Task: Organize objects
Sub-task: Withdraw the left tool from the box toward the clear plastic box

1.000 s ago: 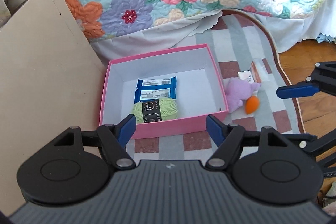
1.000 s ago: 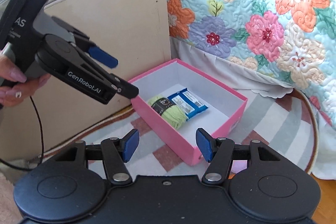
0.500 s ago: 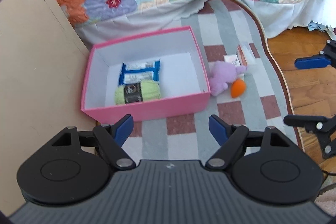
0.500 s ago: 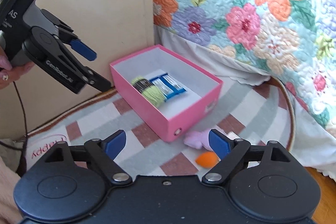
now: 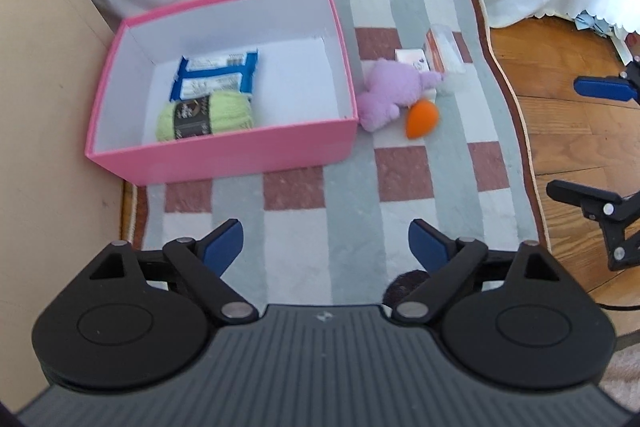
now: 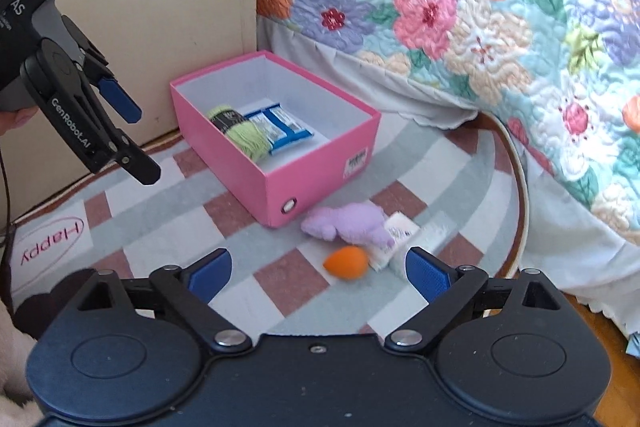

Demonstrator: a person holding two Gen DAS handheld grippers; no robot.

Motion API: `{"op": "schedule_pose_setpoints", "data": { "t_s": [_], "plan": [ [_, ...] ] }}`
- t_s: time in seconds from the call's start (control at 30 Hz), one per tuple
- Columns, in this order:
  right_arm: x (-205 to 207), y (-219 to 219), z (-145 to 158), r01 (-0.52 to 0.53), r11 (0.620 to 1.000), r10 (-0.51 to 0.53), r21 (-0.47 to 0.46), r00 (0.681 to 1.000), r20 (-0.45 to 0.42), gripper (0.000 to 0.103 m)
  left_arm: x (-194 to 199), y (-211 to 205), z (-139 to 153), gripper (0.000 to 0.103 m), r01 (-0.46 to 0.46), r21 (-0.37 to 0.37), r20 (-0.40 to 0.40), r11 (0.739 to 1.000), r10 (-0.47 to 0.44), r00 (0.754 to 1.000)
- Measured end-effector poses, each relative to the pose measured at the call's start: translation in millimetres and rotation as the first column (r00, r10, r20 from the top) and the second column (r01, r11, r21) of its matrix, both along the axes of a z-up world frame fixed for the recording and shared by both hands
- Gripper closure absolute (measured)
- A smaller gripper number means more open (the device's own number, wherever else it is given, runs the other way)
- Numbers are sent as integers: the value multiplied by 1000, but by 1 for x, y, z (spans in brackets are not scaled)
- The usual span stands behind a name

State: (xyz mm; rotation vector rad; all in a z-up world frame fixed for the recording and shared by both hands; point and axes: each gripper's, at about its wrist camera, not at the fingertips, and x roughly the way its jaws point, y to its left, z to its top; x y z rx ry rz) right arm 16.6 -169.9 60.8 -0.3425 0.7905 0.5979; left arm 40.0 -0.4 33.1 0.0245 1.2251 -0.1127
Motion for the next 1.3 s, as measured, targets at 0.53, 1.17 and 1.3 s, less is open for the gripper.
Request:
{"op": "schedule_pose_setpoints", "data": {
  "t_s": [0.53, 1.17, 1.3],
  "plan": [
    [-5, -36, -31, 46, 998, -48, 47, 998, 35, 7, 21, -15, -56, 5, -87, -163, -87, 983, 74, 993],
    [28, -48, -53, 224, 969, -224, 105, 975, -9, 7, 68, -62, -15, 6, 103, -190, 117, 976, -82, 990],
    [38, -50, -54, 253, 956, -248, 146, 967, -52, 7, 80, -74, -16, 7, 138, -187, 124, 973, -116, 986]
  ]
}}
